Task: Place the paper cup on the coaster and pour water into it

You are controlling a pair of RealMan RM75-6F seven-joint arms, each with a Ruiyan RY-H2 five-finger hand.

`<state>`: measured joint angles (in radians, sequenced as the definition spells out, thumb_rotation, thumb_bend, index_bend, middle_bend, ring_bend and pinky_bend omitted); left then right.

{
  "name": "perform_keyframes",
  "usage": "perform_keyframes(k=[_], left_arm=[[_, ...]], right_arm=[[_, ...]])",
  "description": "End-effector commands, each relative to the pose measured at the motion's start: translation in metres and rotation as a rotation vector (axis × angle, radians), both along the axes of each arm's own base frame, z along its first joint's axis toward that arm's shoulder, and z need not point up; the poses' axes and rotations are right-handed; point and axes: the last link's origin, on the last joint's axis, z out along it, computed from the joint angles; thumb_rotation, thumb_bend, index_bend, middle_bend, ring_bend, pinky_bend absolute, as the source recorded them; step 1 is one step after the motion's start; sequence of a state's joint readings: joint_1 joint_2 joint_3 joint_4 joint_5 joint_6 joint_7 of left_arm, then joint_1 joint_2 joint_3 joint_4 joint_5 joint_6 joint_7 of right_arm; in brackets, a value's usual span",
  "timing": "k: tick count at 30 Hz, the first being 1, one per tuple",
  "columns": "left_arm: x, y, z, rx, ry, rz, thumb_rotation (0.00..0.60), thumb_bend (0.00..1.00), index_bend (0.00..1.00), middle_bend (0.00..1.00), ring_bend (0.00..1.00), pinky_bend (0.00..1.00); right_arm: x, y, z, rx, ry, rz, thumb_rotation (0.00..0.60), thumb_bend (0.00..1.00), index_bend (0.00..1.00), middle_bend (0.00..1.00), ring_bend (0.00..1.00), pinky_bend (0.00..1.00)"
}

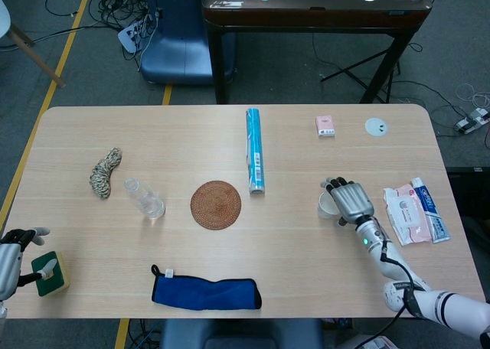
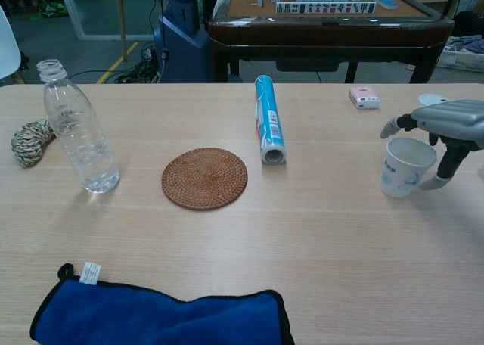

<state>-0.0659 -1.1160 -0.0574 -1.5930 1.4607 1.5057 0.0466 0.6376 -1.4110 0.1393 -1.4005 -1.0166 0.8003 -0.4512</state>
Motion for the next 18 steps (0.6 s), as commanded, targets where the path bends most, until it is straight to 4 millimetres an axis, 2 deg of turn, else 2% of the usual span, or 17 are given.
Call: perform_keyframes(k=[1,7,18], left_arm=[[-0.0003,0.0002,0.0002,-0.001,-0.002,0.002,0.600,0.16,0.35,0.47,0.31,0.56],[-0.0004,0.0001,0.0003,-0.003,-0.003,0.002,0.600,0.16,0.35,0.47,0.31,0.56],[-0.0009,0.0005,0.0004,-0.005,-0.006,0.005,0.600,0.16,0.35,0.47,0.31,0.56]], right_arm=[[-0.0006,-0.0020,-0.0039,0.013,0.003,-0.002,0.600,0.04,0.22,0.16,0.17,0.38],[0.0012,-0.0050,-0.0107,0.017,0.001,0.010,0.600,0.04,0.28,0.20,0.19,0.42],[0.0031,-0.0063,-0.0105,-0.023,-0.018,0.059,0.600,0.10,0.42,0.40,0.40,0.51]])
